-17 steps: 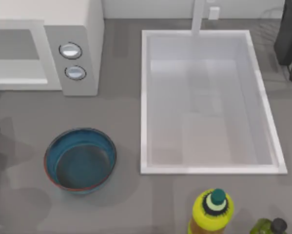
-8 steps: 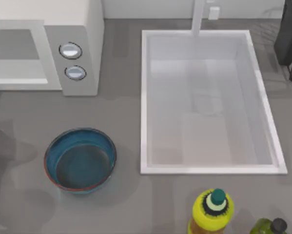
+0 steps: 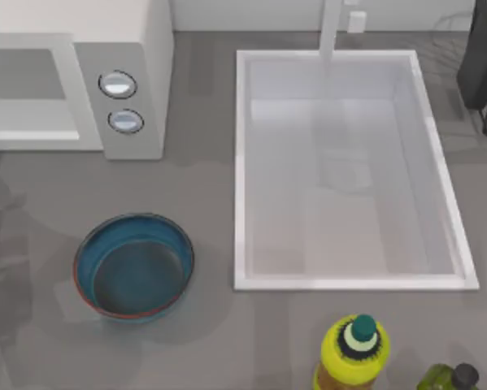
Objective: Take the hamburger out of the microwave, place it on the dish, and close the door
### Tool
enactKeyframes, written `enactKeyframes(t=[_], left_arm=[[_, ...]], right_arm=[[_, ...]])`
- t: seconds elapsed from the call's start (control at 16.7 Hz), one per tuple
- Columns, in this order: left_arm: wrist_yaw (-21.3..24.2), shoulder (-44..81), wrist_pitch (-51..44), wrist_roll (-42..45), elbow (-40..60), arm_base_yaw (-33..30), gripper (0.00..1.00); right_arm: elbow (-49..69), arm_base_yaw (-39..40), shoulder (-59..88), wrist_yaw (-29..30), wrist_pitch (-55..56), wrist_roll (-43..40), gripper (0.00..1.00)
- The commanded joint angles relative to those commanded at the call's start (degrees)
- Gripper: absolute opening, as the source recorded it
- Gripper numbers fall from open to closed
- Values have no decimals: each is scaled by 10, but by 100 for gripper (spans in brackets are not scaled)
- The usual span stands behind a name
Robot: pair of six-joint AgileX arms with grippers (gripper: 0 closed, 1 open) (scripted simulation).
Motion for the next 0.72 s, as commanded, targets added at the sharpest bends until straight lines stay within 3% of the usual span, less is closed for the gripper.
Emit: enactKeyframes(t=[0.3,0.72], left_arm=[[-1,-101,-107,0,7,1,0],[-8,-103,-115,-4,6,-7,0]], right_arm=[[0,0,0,0,0,0,100],[0,0,0,0,0,0,100]])
